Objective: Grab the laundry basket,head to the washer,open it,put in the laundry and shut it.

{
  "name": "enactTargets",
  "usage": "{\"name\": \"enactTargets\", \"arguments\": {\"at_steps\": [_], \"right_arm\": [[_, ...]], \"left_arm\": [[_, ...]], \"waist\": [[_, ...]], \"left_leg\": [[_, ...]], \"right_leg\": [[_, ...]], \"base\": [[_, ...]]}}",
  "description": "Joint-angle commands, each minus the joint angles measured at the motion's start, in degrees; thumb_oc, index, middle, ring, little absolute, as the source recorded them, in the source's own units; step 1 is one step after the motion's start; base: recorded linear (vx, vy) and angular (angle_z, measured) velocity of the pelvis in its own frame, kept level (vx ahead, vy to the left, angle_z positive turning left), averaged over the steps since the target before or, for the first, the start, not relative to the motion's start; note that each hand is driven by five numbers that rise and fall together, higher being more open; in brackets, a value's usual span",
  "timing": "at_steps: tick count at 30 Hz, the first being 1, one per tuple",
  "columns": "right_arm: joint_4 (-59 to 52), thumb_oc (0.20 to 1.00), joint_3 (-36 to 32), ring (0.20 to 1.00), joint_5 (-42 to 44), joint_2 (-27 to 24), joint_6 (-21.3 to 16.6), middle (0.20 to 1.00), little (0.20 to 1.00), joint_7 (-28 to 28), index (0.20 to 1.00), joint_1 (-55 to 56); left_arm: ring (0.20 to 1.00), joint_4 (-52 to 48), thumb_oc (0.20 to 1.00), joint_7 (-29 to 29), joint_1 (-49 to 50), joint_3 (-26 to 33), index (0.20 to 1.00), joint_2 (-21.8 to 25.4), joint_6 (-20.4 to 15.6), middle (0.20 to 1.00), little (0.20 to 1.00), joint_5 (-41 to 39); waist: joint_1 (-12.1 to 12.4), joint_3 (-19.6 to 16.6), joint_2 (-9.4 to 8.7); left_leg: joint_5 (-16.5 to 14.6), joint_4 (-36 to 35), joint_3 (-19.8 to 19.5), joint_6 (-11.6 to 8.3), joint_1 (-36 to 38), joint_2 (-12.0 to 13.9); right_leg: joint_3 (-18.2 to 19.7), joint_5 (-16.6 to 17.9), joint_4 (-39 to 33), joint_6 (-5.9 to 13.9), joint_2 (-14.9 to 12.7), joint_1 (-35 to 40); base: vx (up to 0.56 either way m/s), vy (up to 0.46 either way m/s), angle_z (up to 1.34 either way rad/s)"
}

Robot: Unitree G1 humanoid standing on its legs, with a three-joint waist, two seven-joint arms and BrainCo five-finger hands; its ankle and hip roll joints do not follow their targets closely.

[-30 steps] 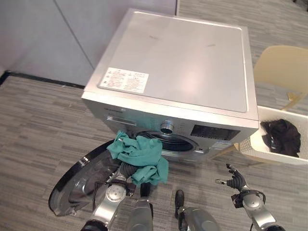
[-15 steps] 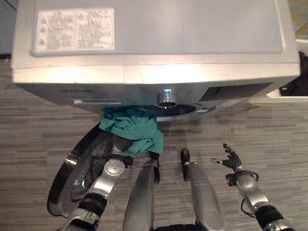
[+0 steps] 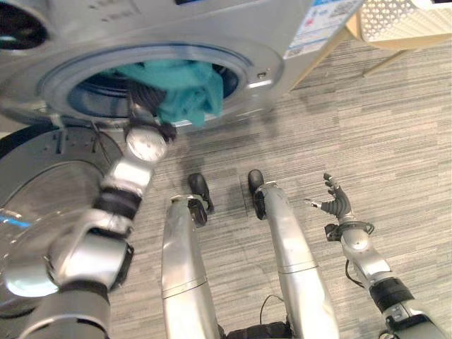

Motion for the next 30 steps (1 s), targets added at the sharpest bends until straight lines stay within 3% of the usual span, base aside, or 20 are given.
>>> {"name": "enactTargets", "arguments": {"at_steps": [1,3,4,8,12,16,21,23,30], "right_arm": [[-1.7,1.0,0.2,1.0,2.4,-0.8,-4.8,1.0,1.0,-0.9,1.0,3.2],[-1.1,1.0,1.0,1.0,4.0,-1.6,-6.3,1.0,1.0,-0.9,1.0,2.6],[-0.4,1.0,1.6,1.0,4.8,-2.5,-6.6,1.0,1.0,-1.0,1.0,2.2],[0.0,1.0,1.9,1.0,5.6,-3.4,-6.4,1.0,1.0,-0.5,1.0,2.1],[0.2,1.0,2.2,1.0,6.0,-4.4,-6.0,1.0,1.0,1.1,1.0,2.4],[0.2,1.0,2.1,1.0,6.0,-4.5,-5.9,1.0,1.0,1.2,1.0,2.7],[1.0,1.0,1.8,1.0,5.9,-4.1,-5.4,1.0,1.0,0.7,1.0,3.2],[2.5,1.0,1.1,1.0,4.5,-3.2,-4.0,1.0,1.0,-0.1,1.0,3.2],[6.6,1.0,-1.3,1.0,2.1,-1.2,-0.7,1.0,1.0,0.3,1.0,4.7]], "left_arm": [[0.2,2.0,0.2,6.5,-4.1,-2.2,0.2,3.7,-3.1,0.2,0.2,0.3],[0.203,7.3,0.203,9.4,-12.6,-7.1,0.203,7.7,-2.4,0.203,0.203,2.7],[1.0,10.5,1.0,8.9,-17.0,-10.2,1.0,8.8,-1.7,1.0,1.0,2.3],[1.0,12.2,1.0,6.7,-20.5,-14.4,1.0,10.0,-0.5,1.0,1.0,4.5],[1.0,15.5,1.0,1.0,-18.7,-17.9,1.0,7.8,1.8,1.0,1.0,12.3],[1.0,15.4,1.0,0.4,-17.2,-17.6,1.0,7.1,2.1,1.0,1.0,13.7],[1.0,9.7,1.0,1.6,-7.6,-11.3,1.0,5.0,1.4,1.0,1.0,12.3],[1.0,2.4,1.0,1.8,3.9,-4.2,1.0,2.4,0.0,1.0,1.0,10.0],[1.0,-9.6,1.0,-3.8,29.9,4.6,1.0,-8.2,-2.1,1.0,1.0,6.7]], "waist": [[-1.2,-6.6,3.17],[-1.6,-6.8,3.27],[-1.8,-6.8,3.39],[-1.7,-7.2,3.71],[-1.1,-8.2,3.47],[-0.8,-8.7,3.24],[0.6,-9.5,2.75],[2.1,-10.3,2.49],[4.9,-11.2,2.21]], "left_leg": [[-7.2,4.3,-2.8,4.0,1.3,1.0],[-7.7,6.3,-4.0,4.21,-1.5,1.1],[-7.8,7.3,-4.6,4.19,-2.9,0.9],[-7.8,8.3,-5.3,3.98,-4.2,0.4],[-7.8,8.7,-5.5,3.64,-3.8,-0.4],[-7.8,8.5,-5.6,3.46,-3.4,-0.8],[-7.4,6.8,-6.2,2.8,-1.1,-1.8],[-6.3,1.4,-5.7,2.11,4.1,-2.4],[-2.0,-15.0,-3.5,0.38,21.5,-4.8]], "right_leg": [[1.0,1.5,-10.5,4.32,0.3,3.0],[0.2,1.7,-9.7,4.65,0.7,0.8],[-0.4,1.6,-9.3,4.61,0.7,-0.2],[-1.3,1.3,-8.3,4.52,0.1,-1.2],[-1.8,0.6,-7.3,3.87,-0.3,-0.8],[-1.9,0.4,-7.2,3.74,-0.6,-0.3],[-2.4,-0.3,-7.7,3.38,-1.9,2.3],[-2.7,-0.1,-11.6,3.31,-3.0,7.3],[-2.7,3.1,-25.6,3.88,-4.9,23.6]], "base": [[0.0,-0.048,-0.11],[0.03,-0.052,-0.07],[0.03,-0.056,-0.05],[0.01,-0.033,0.12],[0.01,-0.018,0.12],[0.0,-0.012,0.14],[-0.02,-0.023,0.23],[-0.02,0.005,0.15],[0.01,0.038,0.22]]}}
